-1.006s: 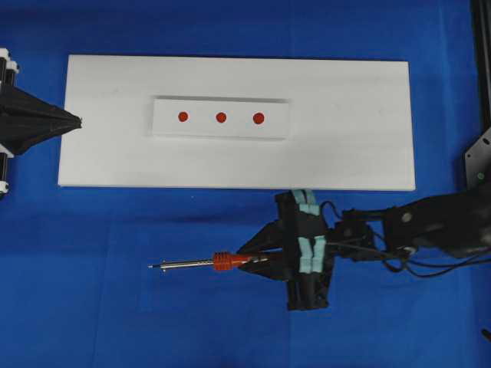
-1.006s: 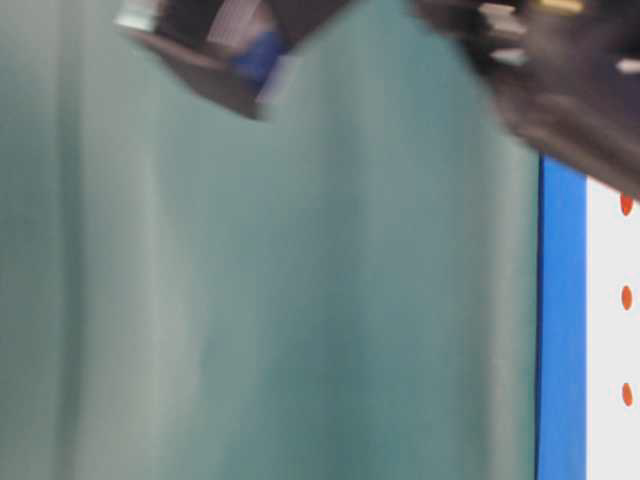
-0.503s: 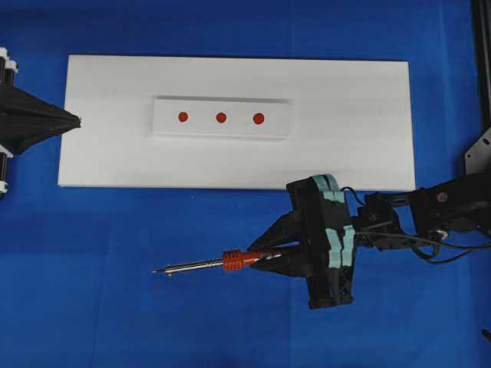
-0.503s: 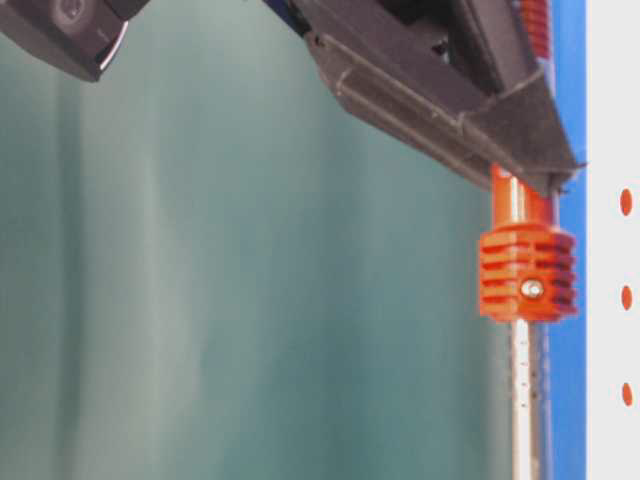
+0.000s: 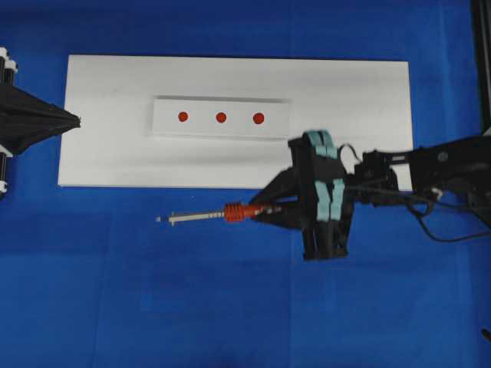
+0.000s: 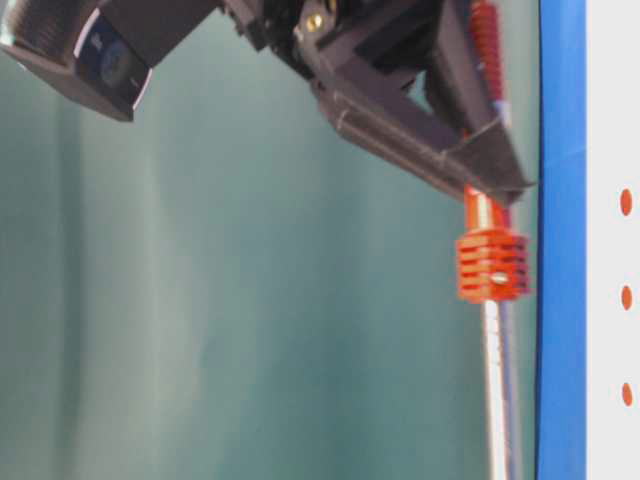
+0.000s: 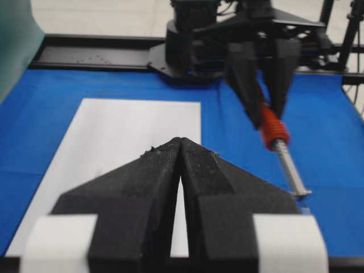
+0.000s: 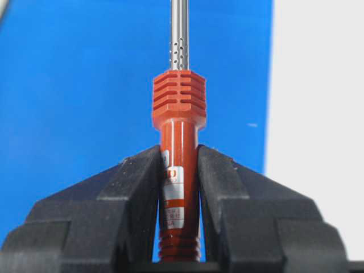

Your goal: Touch the tip of the soldering iron to the mark.

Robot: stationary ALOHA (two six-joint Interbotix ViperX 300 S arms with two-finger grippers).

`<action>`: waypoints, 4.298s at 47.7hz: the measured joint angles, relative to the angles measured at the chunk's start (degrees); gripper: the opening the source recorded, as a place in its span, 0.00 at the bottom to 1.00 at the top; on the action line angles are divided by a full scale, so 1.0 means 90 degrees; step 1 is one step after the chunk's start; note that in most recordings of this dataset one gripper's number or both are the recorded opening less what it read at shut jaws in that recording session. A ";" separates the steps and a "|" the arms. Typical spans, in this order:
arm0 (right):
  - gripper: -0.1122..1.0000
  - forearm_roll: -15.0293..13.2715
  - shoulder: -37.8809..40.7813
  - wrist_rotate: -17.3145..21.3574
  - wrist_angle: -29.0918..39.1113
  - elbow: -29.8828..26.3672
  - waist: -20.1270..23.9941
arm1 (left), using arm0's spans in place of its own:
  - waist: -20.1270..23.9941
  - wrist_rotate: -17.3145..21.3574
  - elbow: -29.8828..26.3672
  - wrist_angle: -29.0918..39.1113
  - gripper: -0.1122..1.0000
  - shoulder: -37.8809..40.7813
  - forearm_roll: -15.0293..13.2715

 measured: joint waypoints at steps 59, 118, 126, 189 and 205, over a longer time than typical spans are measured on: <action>0.16 -0.1816 -0.0107 -0.0059 0.1943 -0.0371 -0.2275 | 0.0010 0.0010 0.0000 0.0000 0.10 0.0000 0.0000; 0.16 -0.1816 0.0088 -0.0059 0.2402 -0.0508 -0.2334 | 0.0000 0.0010 0.0000 0.0000 0.10 0.0010 -0.0010; 0.16 -0.1826 0.0527 -0.0059 0.2324 -0.0684 -0.2246 | 0.0000 0.0010 0.0000 0.0010 0.10 0.0010 -0.0010; 0.16 -0.1826 0.1309 -0.0029 0.2148 -0.0938 -0.2217 | 0.0010 0.0000 0.0039 0.0000 0.10 0.0029 0.0000; 0.16 -0.1826 0.1348 -0.0029 0.2148 -0.0938 -0.2227 | 0.0010 0.0010 0.0039 0.0000 0.10 0.0029 -0.0010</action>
